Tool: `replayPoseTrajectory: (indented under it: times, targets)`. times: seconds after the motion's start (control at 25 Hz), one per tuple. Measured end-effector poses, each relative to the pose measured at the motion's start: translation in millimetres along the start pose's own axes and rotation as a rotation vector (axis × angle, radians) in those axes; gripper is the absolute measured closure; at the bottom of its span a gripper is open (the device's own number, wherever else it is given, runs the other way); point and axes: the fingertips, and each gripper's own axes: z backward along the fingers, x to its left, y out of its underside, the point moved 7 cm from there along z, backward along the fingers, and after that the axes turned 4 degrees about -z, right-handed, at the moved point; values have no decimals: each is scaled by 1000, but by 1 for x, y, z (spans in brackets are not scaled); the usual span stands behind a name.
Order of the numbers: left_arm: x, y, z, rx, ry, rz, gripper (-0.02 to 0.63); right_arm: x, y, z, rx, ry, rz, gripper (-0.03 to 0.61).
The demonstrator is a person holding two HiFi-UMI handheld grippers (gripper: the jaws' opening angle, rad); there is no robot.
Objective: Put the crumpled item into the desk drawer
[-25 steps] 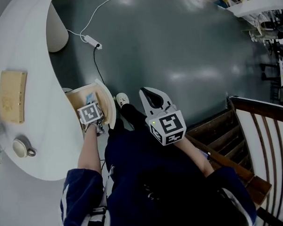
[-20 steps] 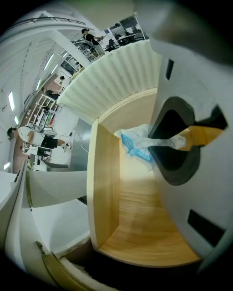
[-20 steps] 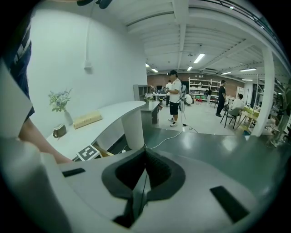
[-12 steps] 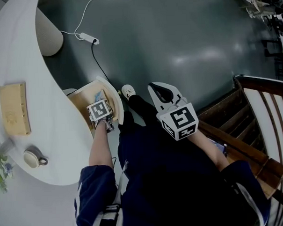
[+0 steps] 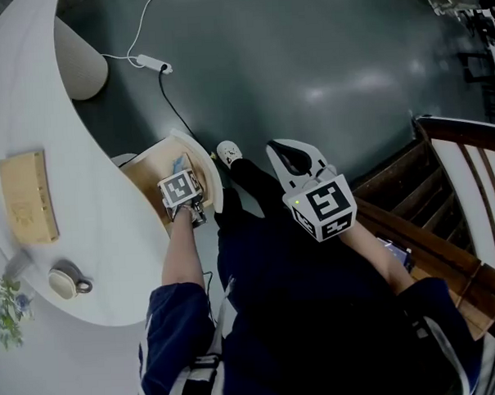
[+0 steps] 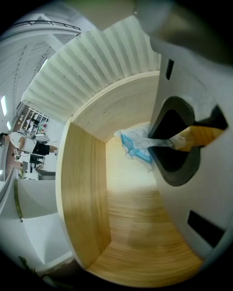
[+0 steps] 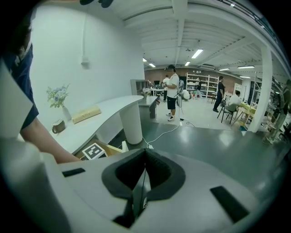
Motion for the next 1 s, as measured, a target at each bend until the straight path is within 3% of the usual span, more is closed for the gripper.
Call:
replayPoseTrajectory:
  times: [0.44,0.68,1.0]
  targets:
    - [-3,-1,0,-13,-26,-36,559,5,8,3,15,-6,2,571]
    - [-14,-1,9,-29,-6,-28,467,5,10,3,12,-35,1,571]
    - [-22,-10,38,-116,-22,-48,454,8,8,3,-14,-68,1,571]
